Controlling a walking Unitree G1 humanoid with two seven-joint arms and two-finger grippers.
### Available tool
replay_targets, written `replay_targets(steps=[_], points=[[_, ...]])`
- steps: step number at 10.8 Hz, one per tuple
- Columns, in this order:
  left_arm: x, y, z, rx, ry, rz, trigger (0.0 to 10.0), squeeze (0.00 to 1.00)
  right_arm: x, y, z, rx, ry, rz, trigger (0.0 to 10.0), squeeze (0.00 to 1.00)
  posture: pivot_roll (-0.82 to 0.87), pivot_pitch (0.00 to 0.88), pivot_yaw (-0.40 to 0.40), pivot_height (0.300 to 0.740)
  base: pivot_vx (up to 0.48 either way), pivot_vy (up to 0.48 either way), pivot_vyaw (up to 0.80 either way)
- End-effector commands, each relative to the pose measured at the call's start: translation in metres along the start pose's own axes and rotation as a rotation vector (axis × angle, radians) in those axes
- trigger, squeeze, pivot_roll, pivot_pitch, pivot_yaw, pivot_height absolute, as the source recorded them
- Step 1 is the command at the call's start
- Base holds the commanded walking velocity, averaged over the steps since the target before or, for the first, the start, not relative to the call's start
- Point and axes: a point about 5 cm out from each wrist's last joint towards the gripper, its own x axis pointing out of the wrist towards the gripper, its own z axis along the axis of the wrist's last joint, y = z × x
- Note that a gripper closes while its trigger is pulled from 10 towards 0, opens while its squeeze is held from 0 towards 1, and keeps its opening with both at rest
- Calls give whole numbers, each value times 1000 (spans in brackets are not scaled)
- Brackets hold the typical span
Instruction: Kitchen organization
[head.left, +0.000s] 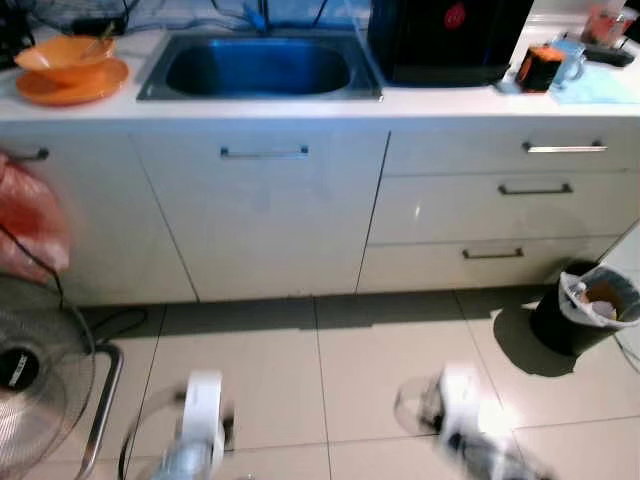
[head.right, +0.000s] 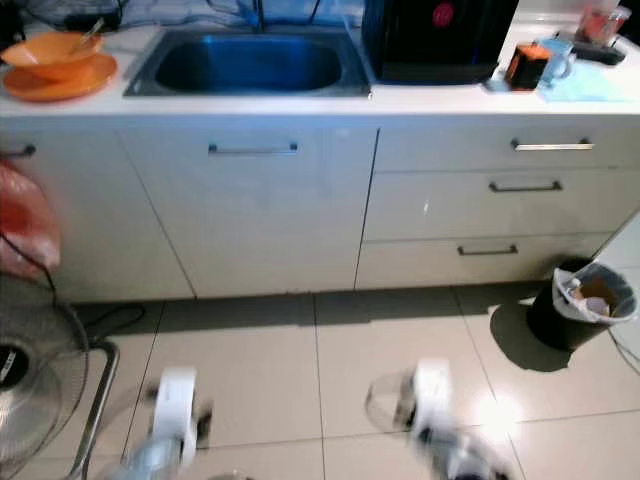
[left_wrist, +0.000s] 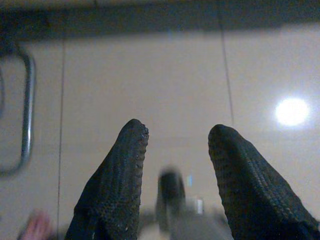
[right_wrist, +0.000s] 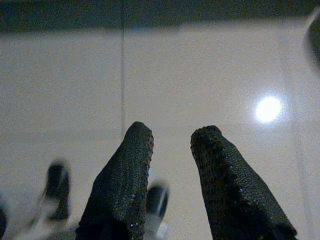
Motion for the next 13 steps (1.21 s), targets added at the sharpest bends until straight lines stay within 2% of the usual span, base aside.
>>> replay_targets(steps=[1, 2, 4, 5, 7, 8, 9, 10, 11, 13], points=[[5, 3, 30, -22, -124, 27, 10000, 0, 3, -6, 28, 16, -113, -31, 10000, 0, 29, 56, -17, 740, 0, 0, 0], [7, 5, 82, -45, -339, 38, 10000, 0, 4, -10, 78, 11, -299, -30, 10000, 0, 27, 54, -19, 740, 0, 0, 0], [4, 2, 123, -28, -501, 18, 10000, 0, 0, -4, 123, 13, -471, -2, 10000, 0, 21, 48, -20, 740, 0, 0, 0], [-4, -1, 156, -37, -641, 1, 10000, 0, -6, 0, 157, 16, -596, 11, 10000, 0, 19, 47, -20, 740, 0, 0, 0], [-33, 0, 218, -38, -923, 2, 10000, 0, -35, 2, 227, -17, -867, 20, 10000, 0, 12, 37, -15, 740, 0, 0, 0], [-43, 0, 232, 1, -988, -3, 10000, 0, -48, 2, 244, -48, -958, 13, 10000, 0, 7, 34, -12, 740, 0, 0, 0], [-53, 1, 242, 5, -1040, -7, 10000, 0, -62, 3, 257, -75, -1055, -3, 10000, 0, 3, 34, -10, 740, 0, 0, 0], [-64, -3, 251, 26, -1093, -18, 10000, 0, -73, 1, 267, -16, -1123, -38, 10000, 0, 8, 26, -13, 740, 0, 0, 0], [-69, -11, 256, 25, -1109, -39, 10000, 0, -74, 4, 266, 31, -1127, -15, 10000, 0, 16, 22, -15, 740, 0, 0, 0], [-71, -18, 255, 10, -1098, -51, 10000, 0, -72, 12, 262, 41, -1093, 24, 10000, 0, 16, 27, -16, 740, 0, 0, 0]])
